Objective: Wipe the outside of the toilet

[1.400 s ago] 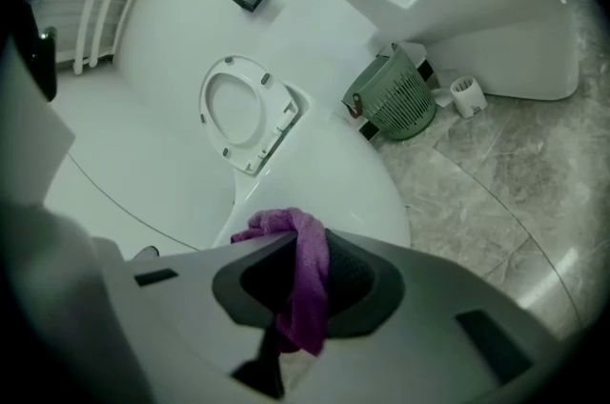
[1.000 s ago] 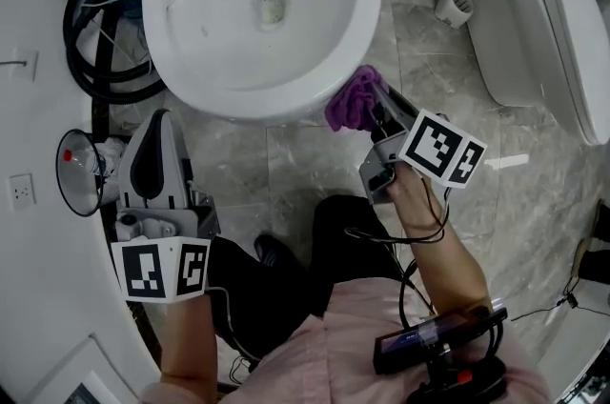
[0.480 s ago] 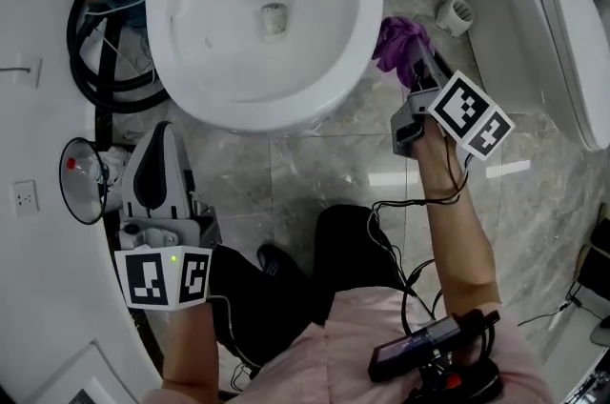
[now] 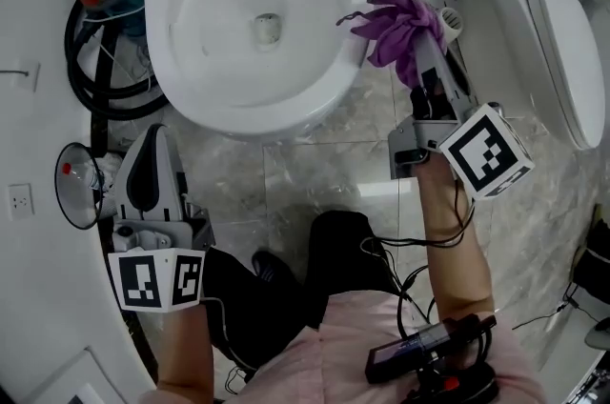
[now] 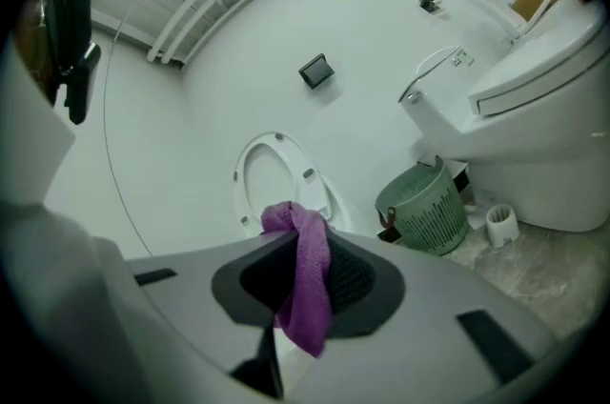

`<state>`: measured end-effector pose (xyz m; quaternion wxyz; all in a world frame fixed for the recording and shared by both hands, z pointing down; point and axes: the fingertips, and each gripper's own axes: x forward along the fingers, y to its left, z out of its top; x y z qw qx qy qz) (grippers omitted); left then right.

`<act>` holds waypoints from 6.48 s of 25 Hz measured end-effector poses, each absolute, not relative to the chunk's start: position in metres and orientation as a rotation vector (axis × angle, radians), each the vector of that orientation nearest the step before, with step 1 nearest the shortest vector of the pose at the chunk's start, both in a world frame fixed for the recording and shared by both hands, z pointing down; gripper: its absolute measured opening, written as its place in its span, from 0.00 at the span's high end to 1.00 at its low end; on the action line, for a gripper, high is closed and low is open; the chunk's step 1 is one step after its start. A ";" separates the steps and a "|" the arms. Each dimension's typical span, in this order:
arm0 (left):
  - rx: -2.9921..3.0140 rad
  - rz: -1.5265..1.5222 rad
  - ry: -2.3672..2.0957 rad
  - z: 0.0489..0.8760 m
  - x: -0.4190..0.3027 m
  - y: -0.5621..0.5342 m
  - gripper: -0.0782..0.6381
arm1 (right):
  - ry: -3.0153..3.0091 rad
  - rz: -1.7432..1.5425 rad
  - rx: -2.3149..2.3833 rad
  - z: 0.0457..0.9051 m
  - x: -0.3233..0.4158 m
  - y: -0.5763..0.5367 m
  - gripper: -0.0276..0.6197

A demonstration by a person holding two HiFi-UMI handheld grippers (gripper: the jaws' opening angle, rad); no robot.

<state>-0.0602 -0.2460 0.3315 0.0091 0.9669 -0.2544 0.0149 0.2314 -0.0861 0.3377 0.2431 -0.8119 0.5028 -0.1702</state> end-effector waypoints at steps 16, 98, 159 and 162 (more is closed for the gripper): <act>3.006 -0.046 -0.960 0.310 -0.145 -0.260 0.88 | 1.710 -0.737 -1.861 0.366 0.020 -0.158 0.84; 3.042 0.058 -0.660 0.344 -0.083 -0.249 0.88 | 1.326 -1.198 -1.707 0.522 0.002 -0.143 0.86; 3.072 -0.020 -0.593 0.328 -0.067 -0.225 0.88 | 0.984 -0.476 -2.308 0.426 0.236 0.009 0.86; 3.063 -0.033 -0.585 0.328 -0.070 -0.224 0.88 | 1.021 -0.505 -2.282 0.432 0.213 0.009 0.86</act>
